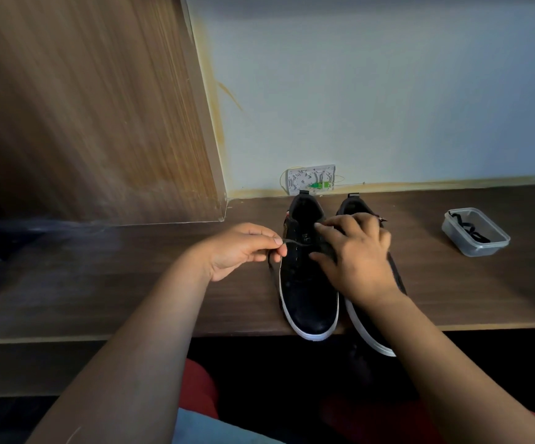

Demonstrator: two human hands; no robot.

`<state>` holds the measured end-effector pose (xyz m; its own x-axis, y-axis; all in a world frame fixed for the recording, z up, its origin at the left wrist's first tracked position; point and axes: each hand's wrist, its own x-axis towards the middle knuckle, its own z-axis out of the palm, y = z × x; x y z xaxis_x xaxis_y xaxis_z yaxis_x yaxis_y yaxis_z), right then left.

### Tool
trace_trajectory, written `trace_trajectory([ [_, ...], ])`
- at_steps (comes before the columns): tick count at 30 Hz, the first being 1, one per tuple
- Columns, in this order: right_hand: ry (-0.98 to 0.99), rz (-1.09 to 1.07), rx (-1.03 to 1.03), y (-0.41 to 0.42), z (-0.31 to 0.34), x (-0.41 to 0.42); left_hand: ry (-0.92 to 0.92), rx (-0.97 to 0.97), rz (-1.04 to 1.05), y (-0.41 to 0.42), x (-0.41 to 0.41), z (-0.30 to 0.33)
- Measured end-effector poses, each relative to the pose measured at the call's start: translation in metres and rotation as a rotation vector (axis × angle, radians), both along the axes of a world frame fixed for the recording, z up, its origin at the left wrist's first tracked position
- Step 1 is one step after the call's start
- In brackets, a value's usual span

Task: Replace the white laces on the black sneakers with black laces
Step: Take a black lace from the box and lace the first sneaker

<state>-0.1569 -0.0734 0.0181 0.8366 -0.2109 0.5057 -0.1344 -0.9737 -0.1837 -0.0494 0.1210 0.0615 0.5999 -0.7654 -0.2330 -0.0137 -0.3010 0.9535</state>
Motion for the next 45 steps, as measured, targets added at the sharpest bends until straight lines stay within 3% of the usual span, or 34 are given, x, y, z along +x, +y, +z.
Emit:
trace_trajectory([
  [4, -0.139, 0.178, 0.003, 0.026, 0.007, 0.0, 0.007, -0.038, -0.01, -0.007, -0.005, 0.004],
  [9, -0.114, 0.029, 0.005, -0.002, 0.004, -0.001, 0.035, -0.083, 0.025, 0.007, 0.001, 0.012],
  [15, 0.052, -0.093, 0.05, -0.025, -0.001, 0.001, 0.201, -0.34, 0.107, 0.035, 0.023, 0.017],
  [18, 0.09, -0.079, 0.036, -0.024, -0.006, 0.003, 0.292, -0.449, 0.132, 0.04, 0.031, 0.016],
  [21, 0.103, -0.018, 0.031, -0.02, -0.011, 0.005, 0.383, -0.681, 0.293, 0.032, 0.032, 0.016],
  [25, 0.07, 0.173, 0.262, 0.011, -0.018, 0.004, 0.487, -1.088, 0.449, 0.024, 0.024, 0.035],
  [27, 0.074, 0.389, 0.439, 0.04, -0.022, -0.002, 0.553, -1.306, 0.485, 0.033, 0.026, 0.047],
  [29, 0.235, 0.657, 0.701, 0.071, -0.023, -0.012, 0.55, -1.363, 0.553, 0.049, 0.03, 0.058],
  [31, 0.388, 0.785, 0.826, 0.087, -0.024, -0.019, 0.38, -1.226, 0.726, 0.057, 0.029, 0.066],
  [33, 0.261, 0.725, 0.774, 0.082, -0.02, -0.016, 0.12, -0.908, 0.836, 0.051, 0.024, 0.064],
  [35, -0.007, 0.549, 0.746, 0.064, -0.013, -0.008, -0.141, -0.463, 0.686, 0.027, 0.011, 0.051],
  [38, -0.246, 0.345, 0.622, 0.027, -0.004, -0.001, -0.377, 0.113, 0.221, -0.019, -0.018, 0.018],
  [41, -0.252, 0.378, 0.399, 0.002, -0.004, -0.005, -0.507, 0.229, 0.151, -0.055, -0.037, -0.001],
  [45, -0.222, 0.303, 0.312, -0.007, -0.014, -0.009, -0.545, 0.243, 0.166, -0.07, -0.041, -0.004],
])
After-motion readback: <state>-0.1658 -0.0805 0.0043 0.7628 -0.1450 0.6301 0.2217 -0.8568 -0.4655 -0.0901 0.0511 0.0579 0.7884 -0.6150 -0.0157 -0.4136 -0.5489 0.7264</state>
